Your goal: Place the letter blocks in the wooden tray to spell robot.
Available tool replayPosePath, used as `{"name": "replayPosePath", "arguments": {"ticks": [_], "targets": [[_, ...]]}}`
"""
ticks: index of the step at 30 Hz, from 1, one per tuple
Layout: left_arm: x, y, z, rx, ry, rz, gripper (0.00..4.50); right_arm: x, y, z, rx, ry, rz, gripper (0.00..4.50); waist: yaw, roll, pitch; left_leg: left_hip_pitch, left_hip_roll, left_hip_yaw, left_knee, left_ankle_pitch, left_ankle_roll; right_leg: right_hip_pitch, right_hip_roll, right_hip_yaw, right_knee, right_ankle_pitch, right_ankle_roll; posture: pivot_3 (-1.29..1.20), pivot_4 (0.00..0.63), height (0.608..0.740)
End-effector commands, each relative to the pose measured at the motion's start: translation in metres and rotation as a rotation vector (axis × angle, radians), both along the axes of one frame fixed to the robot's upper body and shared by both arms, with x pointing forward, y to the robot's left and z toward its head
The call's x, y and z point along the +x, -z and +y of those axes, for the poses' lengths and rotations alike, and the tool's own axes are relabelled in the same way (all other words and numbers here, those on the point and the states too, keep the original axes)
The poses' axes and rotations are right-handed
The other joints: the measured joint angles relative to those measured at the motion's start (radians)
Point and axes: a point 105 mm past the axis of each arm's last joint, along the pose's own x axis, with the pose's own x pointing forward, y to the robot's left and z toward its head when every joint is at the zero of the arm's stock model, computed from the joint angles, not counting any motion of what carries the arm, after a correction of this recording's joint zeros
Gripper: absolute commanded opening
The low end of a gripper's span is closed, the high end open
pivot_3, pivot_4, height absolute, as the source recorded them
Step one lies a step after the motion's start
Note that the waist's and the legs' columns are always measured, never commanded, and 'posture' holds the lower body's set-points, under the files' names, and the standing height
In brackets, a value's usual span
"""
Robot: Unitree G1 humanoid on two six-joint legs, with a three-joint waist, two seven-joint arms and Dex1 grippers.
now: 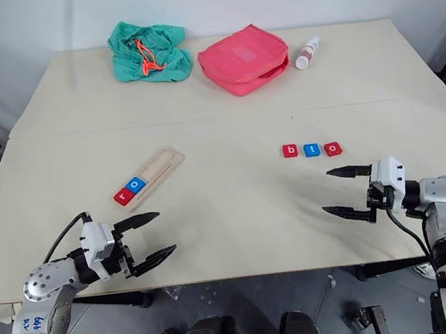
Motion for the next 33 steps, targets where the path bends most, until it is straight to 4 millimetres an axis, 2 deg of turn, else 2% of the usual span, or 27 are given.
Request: {"name": "replayPosePath", "arguments": {"ticks": [1, 4, 8, 13, 17, 20, 22, 28, 33], "targets": [[0.001, -0.009, 0.003, 0.008, -0.016, -0.048, 4.5, 0.0, -0.009, -0.003, -0.008, -0.019, -0.037, 4.48, 0.0, 0.0, 0.0, 0.0, 0.0, 0.0, 0.0, 0.0, 0.0, 0.0, 0.0, 0.0, 0.0, 0.0, 0.0, 0.0, 0.15, 0.74], [0.007, -0.011, 0.005, 0.02, -0.066, -0.068, 4.5, 0.004, -0.012, 0.001, 0.005, -0.02, -0.042, 4.48, -0.001, 0.0, 0.0, 0.0, 0.0, 0.0, 0.0, 0.0, 0.0, 0.0, 0.0, 0.0, 0.0, 0.0, 0.0, 0.0, 0.15, 0.74], [0.002, -0.014, 0.014, 0.03, -0.126, -0.024, 4.5, 0.008, -0.018, 0.008, 0.021, -0.045, -0.052, 4.48, -0.002, 0.0, 0.0, 0.0, 0.0, 0.0, 0.0, 0.0, 0.0, 0.0, 0.0, 0.0, 0.0, 0.0, 0.0, 0.0, 0.15, 0.74], [-0.011, -0.019, 0.043, 0.042, -0.263, 0.047, 4.5, 0.014, -0.025, 0.022, 0.037, -0.093, -0.064, 4.48, -0.005, 0.0, 0.0, 0.0, 0.001, 0.0, 0.0, 0.0, 0.0, 0.0, 0.0, 0.0, 0.0, 0.0, 0.0, 0.0, 0.15, 0.74], [-0.022, -0.02, 0.056, 0.059, -0.3, 0.091, 4.5, 0.018, -0.029, 0.03, 0.048, -0.12, -0.072, 4.48, -0.003, 0.0, 0.0, 0.0, 0.001, 0.0, 0.0, 0.0, 0.0, 0.0, 0.001, 0.001, 0.0, 0.0, 0.0, 0.0, 0.15, 0.74], [-0.029, -0.02, 0.077, 0.062, -0.383, 0.142, 4.5, 0.022, -0.033, 0.042, 0.056, -0.172, -0.068, 4.48, -0.001, 0.0, 0.0, 0.0, 0.0, -0.001, 0.001, 0.0, 0.0, 0.0, 0.0, 0.001, 0.0, 0.0, 0.0, 0.0, 0.15, 0.74], [-0.032, -0.022, 0.082, 0.061, -0.397, 0.142, 4.5, 0.022, -0.034, 0.046, 0.055, -0.191, -0.07, 4.48, -0.001, 0.0, 0.0, -0.001, 0.0, -0.001, 0.001, 0.0, 0.0, 0.0, 0.0, 0.001, 0.0, 0.0, 0.0, 0.0, 0.15, 0.74], [-0.025, -0.03, 0.091, 0.06, -0.428, 0.133, 4.5, 0.021, -0.035, 0.047, 0.048, -0.204, -0.065, 4.48, -0.002, 0.0, 0.0, -0.001, 0.0, -0.002, 0.001, 0.0, 0.0, 0.0, 0.0, 0.001, 0.0, 0.0, 0.0, 0.0, 0.15, 0.74], [0.001, -0.037, 0.104, 0.074, -0.452, 0.123, 4.5, 0.018, -0.036, 0.047, 0.053, -0.21, -0.078, 4.48, -0.001, 0.0, 0.0, -0.001, 0.0, -0.002, 0.001, 0.0, 0.0, 0.0, 0.0, 0.001, 0.001, 0.0, 0.0, 0.0, 0.15, 0.74]]}}
